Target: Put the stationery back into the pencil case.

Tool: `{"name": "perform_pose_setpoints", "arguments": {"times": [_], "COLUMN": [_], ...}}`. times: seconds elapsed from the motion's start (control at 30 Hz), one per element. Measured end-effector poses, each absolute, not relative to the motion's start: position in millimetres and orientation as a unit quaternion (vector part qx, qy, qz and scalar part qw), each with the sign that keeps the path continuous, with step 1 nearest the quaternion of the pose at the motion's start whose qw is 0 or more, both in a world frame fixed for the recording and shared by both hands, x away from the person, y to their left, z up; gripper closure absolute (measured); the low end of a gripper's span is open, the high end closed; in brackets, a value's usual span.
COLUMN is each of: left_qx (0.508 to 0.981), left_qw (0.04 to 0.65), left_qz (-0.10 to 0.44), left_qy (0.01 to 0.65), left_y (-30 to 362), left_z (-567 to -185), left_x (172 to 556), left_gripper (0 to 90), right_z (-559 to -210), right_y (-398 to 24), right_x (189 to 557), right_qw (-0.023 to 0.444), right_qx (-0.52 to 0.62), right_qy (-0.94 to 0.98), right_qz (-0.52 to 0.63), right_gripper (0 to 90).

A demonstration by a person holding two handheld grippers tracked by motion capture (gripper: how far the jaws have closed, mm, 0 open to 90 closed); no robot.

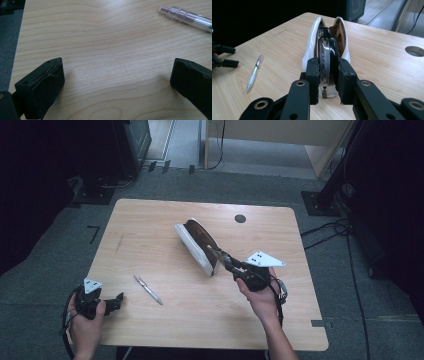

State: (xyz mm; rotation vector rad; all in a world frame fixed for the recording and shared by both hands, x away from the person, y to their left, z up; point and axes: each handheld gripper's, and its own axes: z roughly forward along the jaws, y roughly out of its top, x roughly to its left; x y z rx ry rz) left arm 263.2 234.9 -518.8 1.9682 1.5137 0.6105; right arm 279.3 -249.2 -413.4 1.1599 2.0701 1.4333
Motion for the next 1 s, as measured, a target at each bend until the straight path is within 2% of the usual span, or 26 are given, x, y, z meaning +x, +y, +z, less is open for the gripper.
{"name": "perform_pose_setpoints", "arguments": {"times": [0.3,1.0], "left_qx": [0.737,0.737], "left_qw": [0.288,0.288], "left_qz": [0.229,0.229], "left_qy": [0.567,0.567], "left_y": [235,235], "left_z": [-519,-519], "left_x": [263,263], "left_gripper": [0.0,0.0], "right_z": [-422,-423], "right_y": [-241,-230], "right_x": [294,306], "right_qw": [0.17,0.168], "right_qx": [0.43,0.443], "right_qy": [0.734,0.74], "right_qz": [0.497,0.478], "right_gripper": [73.9,73.4]}}
